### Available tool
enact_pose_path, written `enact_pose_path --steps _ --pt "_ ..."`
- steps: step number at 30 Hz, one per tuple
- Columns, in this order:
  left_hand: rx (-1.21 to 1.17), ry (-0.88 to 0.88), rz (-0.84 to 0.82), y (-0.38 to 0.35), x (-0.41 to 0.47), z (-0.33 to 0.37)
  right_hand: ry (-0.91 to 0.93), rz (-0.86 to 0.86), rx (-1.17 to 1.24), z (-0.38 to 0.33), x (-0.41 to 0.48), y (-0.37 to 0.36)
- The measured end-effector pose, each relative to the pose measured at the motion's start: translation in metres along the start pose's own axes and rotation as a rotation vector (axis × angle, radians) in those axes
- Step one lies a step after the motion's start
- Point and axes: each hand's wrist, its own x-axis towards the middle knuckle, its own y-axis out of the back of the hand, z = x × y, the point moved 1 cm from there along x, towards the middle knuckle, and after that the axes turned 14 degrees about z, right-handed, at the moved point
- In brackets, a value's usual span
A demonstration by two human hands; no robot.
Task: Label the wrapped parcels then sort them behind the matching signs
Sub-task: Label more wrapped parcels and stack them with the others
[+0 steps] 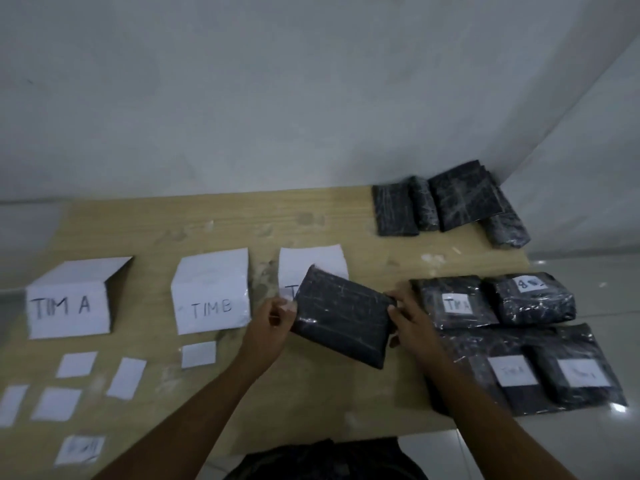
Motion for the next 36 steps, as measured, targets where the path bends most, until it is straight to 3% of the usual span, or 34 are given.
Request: enact_pose_path --steps 5,12,25,29,33,36 --pt "0.055 0.047 -0.142 0.054 -0.022 -0.067 -0.062 -0.041 -0.062 0.021 -0.055 -0.053" --pt "0.249 0.105 -0.305 0.102 -0.03 -0.129 -0.131 0.086 -0.225 0.042 -0.095 -0.111" --pt "0.326 0.08 -0.483 0.114 -0.025 -0.152 -0.057 0.071 -0.5 0.035 -0.1 -0.141" --pt "0.393 -0.004 -0.366 0.121 -0.012 -0.145 -0.004 0.115 -0.521 0.034 -0.105 -0.144" --pt "0.306 -0.046 -0.162 0.129 0.009 -0.144 0.166 0.198 -0.607 0.021 -0.11 -0.154" --pt "0.285 -0.082 -0.044 0.133 0.02 -0.144 0.275 0.096 -0.584 0.001 -0.112 -0.173"
